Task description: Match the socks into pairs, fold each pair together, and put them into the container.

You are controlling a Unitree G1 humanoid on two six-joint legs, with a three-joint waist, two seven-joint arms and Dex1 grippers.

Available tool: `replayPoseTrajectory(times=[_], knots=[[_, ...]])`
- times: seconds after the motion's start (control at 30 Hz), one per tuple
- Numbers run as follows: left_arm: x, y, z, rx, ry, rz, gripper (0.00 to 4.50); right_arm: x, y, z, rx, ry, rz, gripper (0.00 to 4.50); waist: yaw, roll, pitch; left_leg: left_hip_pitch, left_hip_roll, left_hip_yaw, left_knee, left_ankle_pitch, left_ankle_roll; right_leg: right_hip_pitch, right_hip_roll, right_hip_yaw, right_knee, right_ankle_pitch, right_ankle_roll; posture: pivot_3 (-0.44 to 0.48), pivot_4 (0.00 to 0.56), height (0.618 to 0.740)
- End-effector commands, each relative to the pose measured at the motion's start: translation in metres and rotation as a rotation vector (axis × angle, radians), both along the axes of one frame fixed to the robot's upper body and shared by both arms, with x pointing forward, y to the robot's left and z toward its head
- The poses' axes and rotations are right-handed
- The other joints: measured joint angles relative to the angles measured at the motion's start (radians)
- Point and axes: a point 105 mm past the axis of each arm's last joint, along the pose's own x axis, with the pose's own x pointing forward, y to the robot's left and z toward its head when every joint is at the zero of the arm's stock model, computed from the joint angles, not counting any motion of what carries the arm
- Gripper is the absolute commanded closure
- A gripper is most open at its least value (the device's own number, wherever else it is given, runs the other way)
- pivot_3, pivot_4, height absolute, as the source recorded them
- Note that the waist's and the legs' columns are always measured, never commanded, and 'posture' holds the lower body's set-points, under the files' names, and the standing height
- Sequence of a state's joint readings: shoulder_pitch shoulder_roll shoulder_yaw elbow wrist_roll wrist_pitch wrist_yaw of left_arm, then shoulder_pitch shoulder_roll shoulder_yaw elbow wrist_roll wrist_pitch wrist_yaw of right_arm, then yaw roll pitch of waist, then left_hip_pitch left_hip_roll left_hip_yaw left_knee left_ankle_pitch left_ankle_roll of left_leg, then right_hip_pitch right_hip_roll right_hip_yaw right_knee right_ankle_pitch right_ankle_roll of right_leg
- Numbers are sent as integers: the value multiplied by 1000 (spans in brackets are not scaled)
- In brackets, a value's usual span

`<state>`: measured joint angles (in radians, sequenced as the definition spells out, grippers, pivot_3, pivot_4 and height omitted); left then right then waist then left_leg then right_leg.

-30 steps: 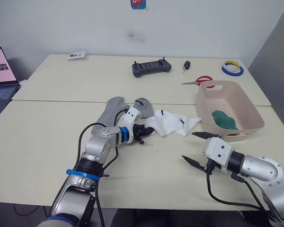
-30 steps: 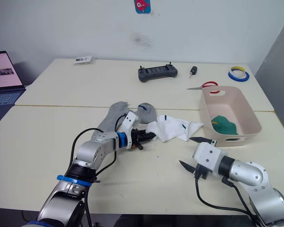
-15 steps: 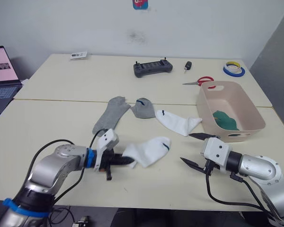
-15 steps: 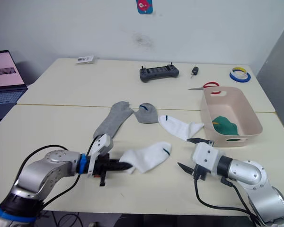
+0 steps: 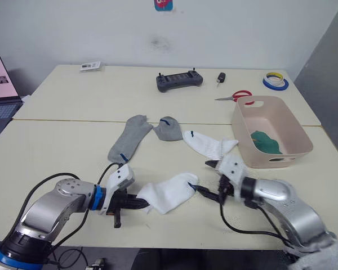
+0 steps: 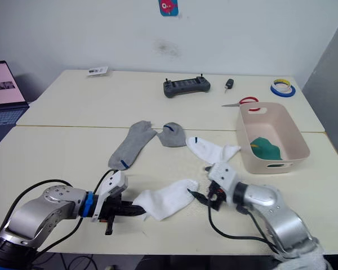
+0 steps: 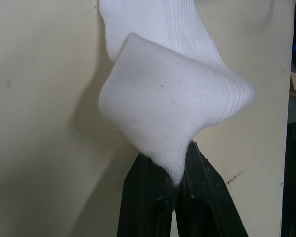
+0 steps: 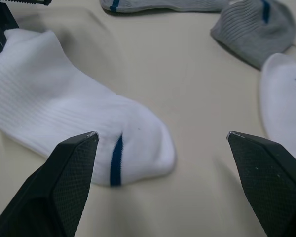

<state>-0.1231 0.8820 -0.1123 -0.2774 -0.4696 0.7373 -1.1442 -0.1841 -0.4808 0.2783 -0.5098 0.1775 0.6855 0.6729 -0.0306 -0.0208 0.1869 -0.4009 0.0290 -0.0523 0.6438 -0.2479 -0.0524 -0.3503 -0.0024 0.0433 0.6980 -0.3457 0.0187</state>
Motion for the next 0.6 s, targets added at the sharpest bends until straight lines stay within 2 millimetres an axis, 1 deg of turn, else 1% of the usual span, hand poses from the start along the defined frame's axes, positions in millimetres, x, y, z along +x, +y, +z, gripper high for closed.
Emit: replayPoseTrajectory(times=[0.03,0.07,0.1,0.2,0.33,0.37,0.4,0.43,0.47,0.53,0.6], knots=[[-1,-2,2,0,-22,-14,4480,-1,8,-11,-47,7,38,0,2,0,0,0,0,0,0,0,0,0,0,0,0,0,0,0,150,737],[-1,-2,2,0,-22,-14,4500,-2,9,-16,-69,12,52,392,2,0,0,0,0,0,0,0,0,0,0,0,0,0,0,0,150,737],[-1,-2,2,1,-22,-14,4500,-2,9,-19,-81,16,61,545,2,0,0,0,-1,0,0,0,0,0,0,0,0,0,0,0,150,737],[-3,0,1,7,-24,-12,4500,-3,12,-22,-78,28,75,1592,1,0,0,0,0,0,1,0,0,0,0,0,0,0,0,0,150,737],[-2,11,0,60,-45,-21,4500,2,7,-10,-46,5,48,3050,1,0,0,0,0,0,0,0,0,0,0,0,0,0,0,0,150,737],[-1,15,0,83,-56,-26,4500,3,4,-7,-45,-3,42,3467,0,0,0,0,0,0,0,0,0,0,0,0,0,0,0,0,150,737],[0,19,0,106,-70,-32,4500,4,0,-5,-49,-14,34,3759,1,0,0,0,0,0,0,0,0,0,0,0,0,0,0,0,150,737],[2,22,0,124,-81,-36,4500,5,-3,-3,-55,-24,24,4181,1,0,0,0,0,0,0,0,0,0,0,0,0,0,0,0,150,737],[5,25,1,133,-92,-35,4500,7,-9,0,-64,-35,14,4471,1,0,0,0,0,0,0,0,0,0,0,0,0,0,0,0,150,737],[9,27,3,142,-107,-39,4500,9,-16,3,-77,-49,-1,4471,1,0,0,0,0,0,0,0,0,0,0,0,0,0,0,0,150,737],[14,27,4,149,-125,-45,4500,10,-19,5,-94,-67,-2,4471,1,0,0,0,0,0,0,0,0,0,0,-1,0,0,0,0,150,737]])
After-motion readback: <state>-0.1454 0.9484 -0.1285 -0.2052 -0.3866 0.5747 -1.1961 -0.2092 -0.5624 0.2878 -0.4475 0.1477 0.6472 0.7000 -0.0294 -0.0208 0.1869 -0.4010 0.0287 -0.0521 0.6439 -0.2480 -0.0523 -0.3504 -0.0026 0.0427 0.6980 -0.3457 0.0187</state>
